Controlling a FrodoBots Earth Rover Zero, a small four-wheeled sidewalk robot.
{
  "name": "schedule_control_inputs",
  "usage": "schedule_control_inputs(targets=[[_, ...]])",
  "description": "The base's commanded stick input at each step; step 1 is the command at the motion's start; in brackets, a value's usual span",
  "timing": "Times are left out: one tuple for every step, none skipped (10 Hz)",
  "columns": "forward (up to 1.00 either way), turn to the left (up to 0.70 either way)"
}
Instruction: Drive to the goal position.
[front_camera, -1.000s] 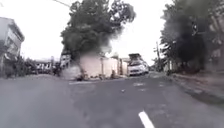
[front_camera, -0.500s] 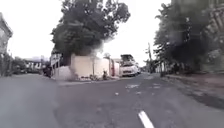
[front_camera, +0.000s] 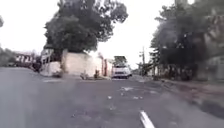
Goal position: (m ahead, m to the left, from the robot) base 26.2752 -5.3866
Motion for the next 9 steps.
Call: schedule_control_inputs(targets=[[0.85, -0.34], [0.85, -0.34], [0.85, -0.34], [0.85, -0.34], [0.85, -0.34], [0.85, -0.34], [0.85, -0.34], [0.85, -0.34], [0.85, -0.34]])
